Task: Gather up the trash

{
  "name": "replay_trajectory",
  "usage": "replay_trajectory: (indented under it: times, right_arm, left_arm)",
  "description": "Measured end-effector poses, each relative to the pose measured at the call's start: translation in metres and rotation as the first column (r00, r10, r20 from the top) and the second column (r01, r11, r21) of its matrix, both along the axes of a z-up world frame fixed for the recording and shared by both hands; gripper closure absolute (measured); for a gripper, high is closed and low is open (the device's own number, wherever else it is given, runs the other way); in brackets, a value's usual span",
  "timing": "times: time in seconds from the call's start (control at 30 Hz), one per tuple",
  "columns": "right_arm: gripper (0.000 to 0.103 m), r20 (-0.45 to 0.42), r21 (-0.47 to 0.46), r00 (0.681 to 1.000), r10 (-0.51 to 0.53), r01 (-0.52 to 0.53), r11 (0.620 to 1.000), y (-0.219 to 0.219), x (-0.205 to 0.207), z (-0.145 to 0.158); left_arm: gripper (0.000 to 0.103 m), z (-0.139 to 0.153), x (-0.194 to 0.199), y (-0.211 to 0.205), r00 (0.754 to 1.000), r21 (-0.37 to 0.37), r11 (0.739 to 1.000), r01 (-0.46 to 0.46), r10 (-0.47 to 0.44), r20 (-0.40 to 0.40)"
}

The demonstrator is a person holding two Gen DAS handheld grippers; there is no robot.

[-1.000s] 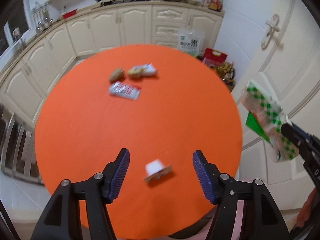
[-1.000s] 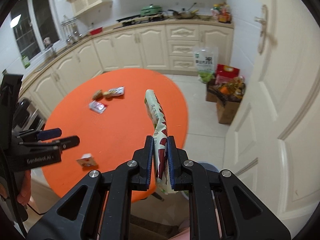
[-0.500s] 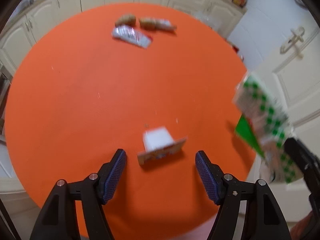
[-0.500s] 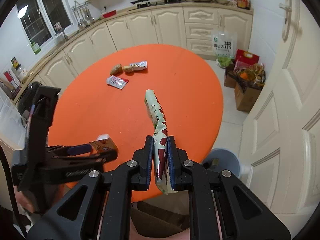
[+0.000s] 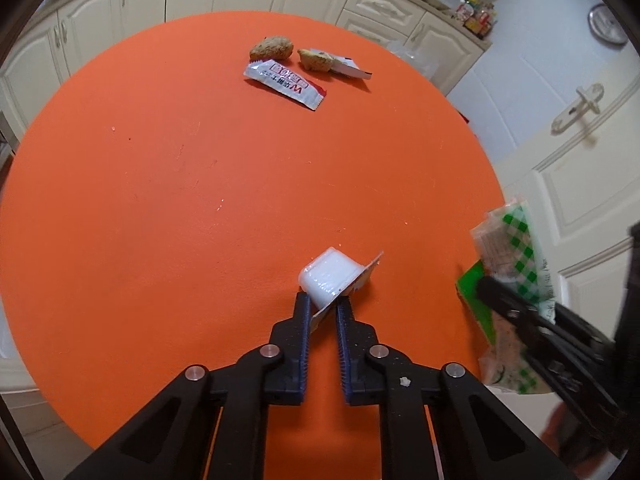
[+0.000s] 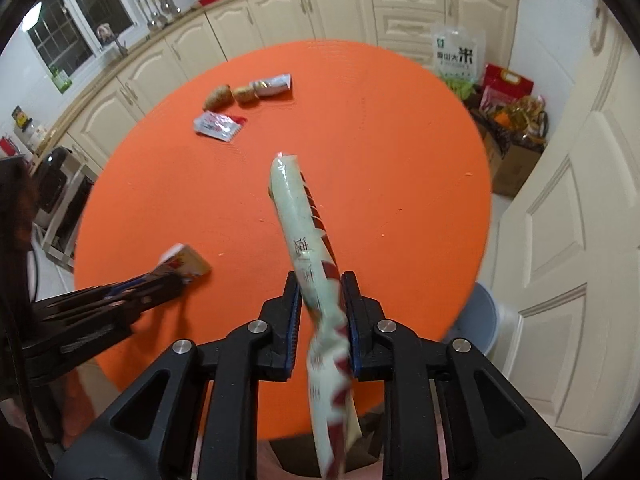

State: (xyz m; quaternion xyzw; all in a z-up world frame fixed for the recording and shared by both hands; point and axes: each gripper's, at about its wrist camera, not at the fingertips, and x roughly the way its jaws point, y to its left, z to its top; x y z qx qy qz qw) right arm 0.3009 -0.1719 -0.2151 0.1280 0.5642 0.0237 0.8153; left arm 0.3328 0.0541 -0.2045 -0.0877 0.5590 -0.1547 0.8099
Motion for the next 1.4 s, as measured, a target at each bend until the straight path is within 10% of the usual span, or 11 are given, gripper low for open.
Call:
replay_trajectory:
  times: [0.87,1.03,1.1,1.4]
  right_arm:
    - [0.089,0.030,0.044,0.999,-0.016,0.015,0.999,-0.013,-0.009,0.015]
    - [0.089,0.017,0.053,1.000,-0.009,0.008,0.999,-0.011,-0.006,0.011]
    - [0.089,0.014,0.056,1.000,-0.005,0.004,0.998,-0.011,-0.005,0.009]
    - [0.089,0.002,0.058,1.000,-0.011,0.011,0.998,-0.013,-0.004,0.006]
  left_arm:
    - [0.098,0.026,-0.001,0.011,0.998,0.032,0.998,-0.046,0.045,0.043]
    - [0.046,0.009,0.013,0.015,0.998,-0.045,0.997,-0.064,0.064,-0.022]
    - [0.040,0.010,0.015,0.017,0.996,-0.032,0.995,-0.093,0.093,-0.009]
    - [0.062,0.007,0.002,-0.001,0.994,0.094,0.995,-0.044,0.035,0.099]
